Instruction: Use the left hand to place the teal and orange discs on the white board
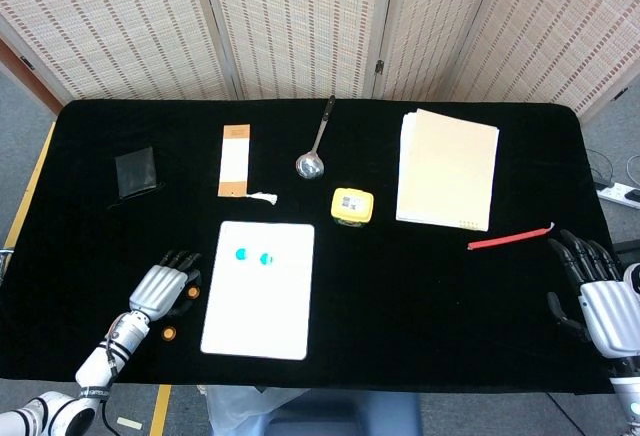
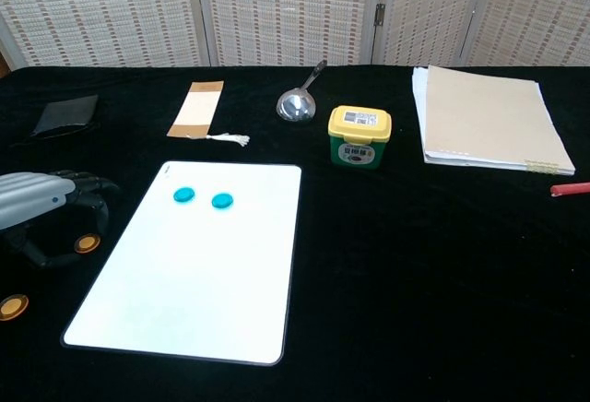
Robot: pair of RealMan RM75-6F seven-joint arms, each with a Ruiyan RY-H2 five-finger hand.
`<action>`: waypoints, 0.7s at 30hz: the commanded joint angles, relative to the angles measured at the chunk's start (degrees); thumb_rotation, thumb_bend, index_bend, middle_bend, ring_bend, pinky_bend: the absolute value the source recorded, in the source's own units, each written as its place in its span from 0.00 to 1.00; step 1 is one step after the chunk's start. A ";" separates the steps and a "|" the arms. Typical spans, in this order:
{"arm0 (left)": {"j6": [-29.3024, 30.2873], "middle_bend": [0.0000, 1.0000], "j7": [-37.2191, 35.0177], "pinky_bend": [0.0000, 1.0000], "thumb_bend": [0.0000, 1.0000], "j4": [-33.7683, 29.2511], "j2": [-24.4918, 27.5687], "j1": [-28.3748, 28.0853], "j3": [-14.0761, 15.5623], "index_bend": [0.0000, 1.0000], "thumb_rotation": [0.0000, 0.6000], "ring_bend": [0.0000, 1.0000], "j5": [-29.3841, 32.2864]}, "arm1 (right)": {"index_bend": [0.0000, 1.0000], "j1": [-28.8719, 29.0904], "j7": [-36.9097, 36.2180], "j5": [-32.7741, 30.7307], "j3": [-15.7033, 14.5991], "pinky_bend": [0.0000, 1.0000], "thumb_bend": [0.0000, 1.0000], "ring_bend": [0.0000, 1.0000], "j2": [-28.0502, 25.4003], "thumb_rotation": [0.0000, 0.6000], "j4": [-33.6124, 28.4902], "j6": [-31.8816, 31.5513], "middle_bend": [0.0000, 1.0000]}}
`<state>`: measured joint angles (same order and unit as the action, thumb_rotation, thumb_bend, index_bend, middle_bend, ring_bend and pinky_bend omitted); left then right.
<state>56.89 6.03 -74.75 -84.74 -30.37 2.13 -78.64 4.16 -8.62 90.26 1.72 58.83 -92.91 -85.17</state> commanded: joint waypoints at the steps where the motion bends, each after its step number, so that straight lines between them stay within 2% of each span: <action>1: -0.35 0.12 -0.07 0.00 0.40 0.37 -0.25 0.01 -0.15 0.43 1.00 0.00 0.07 | 0.00 -0.02 -0.03 -0.02 0.01 0.00 0.53 0.00 0.02 1.00 0.00 -0.06 0.00; 13: -0.40 0.13 -1.95 0.00 0.40 2.60 -1.64 0.49 -0.63 0.52 1.00 0.00 -0.78 | 0.00 -0.07 0.15 -0.13 -0.02 0.00 0.53 0.00 -0.03 1.00 -0.21 -0.09 0.00; 21: 0.49 0.14 -2.97 0.00 0.40 1.39 -0.54 0.35 -1.56 0.53 1.00 0.00 -1.67 | 0.00 -0.07 0.47 -0.10 0.06 0.00 0.53 0.00 -0.11 1.00 -0.47 -0.27 0.00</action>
<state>57.17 3.13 -72.94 -85.59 -29.92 0.78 -80.12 4.09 -8.14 90.15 1.78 58.73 -93.38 -85.44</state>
